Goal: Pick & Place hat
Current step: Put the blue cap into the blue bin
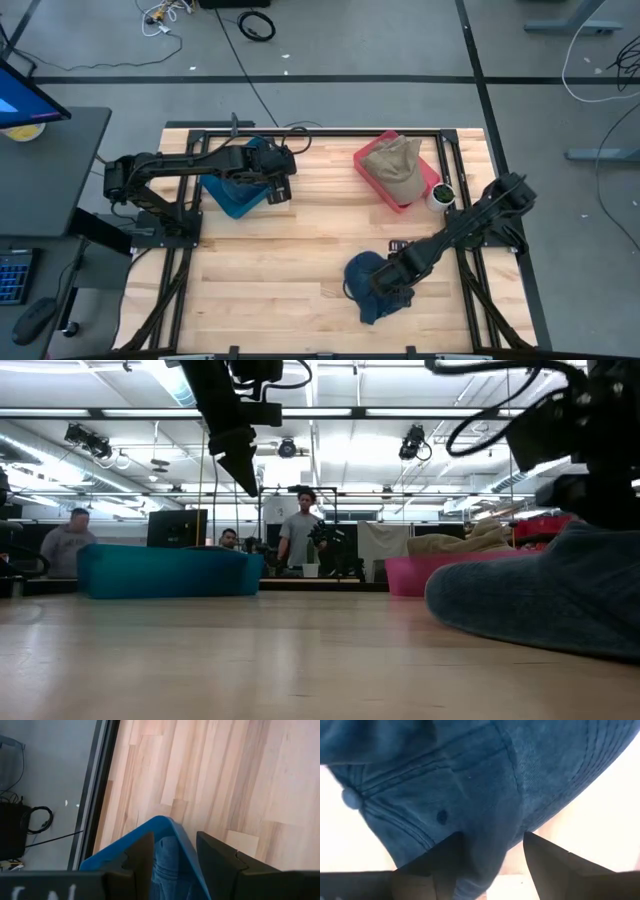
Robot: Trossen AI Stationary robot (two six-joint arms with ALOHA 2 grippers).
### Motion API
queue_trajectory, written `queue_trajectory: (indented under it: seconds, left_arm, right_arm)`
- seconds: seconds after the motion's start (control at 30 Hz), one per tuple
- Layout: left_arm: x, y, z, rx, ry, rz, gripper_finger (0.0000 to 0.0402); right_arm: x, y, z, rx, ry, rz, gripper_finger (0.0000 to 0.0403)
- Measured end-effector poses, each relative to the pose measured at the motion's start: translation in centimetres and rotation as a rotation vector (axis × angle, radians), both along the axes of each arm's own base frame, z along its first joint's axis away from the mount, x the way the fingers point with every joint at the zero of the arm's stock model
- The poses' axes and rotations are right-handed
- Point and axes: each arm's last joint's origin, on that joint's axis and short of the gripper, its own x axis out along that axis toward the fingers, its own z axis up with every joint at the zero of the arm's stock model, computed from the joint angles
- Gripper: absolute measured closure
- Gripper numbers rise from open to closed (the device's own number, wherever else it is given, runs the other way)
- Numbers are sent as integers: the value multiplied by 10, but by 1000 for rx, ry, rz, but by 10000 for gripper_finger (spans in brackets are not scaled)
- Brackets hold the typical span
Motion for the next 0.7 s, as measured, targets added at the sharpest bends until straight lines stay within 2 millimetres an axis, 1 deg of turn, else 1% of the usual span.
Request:
queue_trajectory:
  seconds: [0.1, 0.2, 0.27, 0.37, 0.43, 0.47, 0.53, 0.6, 0.7]
  left_arm:
    - [0, 0, 0, 1, 2, -3, 250]
    - [0, 0, 0, 2, 3, -4, 250]
    - [0, 0, 0, 2, 2, -4, 250]
    - [0, 0, 0, -2, 1, -6, 250]
    - [1, -1, 0, -49, -17, -16, 250]
    - [1, -2, -1, -89, -30, -32, 251]
    - [4, -6, -1, -182, -64, -90, 252]
    - [7, -11, 0, -268, -97, -154, 255]
    - [12, -18, 2, -298, -144, -207, 261]
  right_arm:
    - [0, 1, -3, -2, 14, -30, 192]
    - [0, 1, -3, -3, 14, -21, 221]
    - [0, 1, -3, -5, 14, 11, 254]
    - [-2, -1, -3, -17, 31, 36, 321]
    - [-5, -5, -1, -38, 66, 39, 369]
    - [-7, -7, 0, -51, 90, 40, 383]
    - [-11, -12, 1, -93, 127, 42, 387]
    - [-14, -16, 3, -159, 138, 72, 375]
    - [-14, -19, 5, -253, 94, 203, 369]
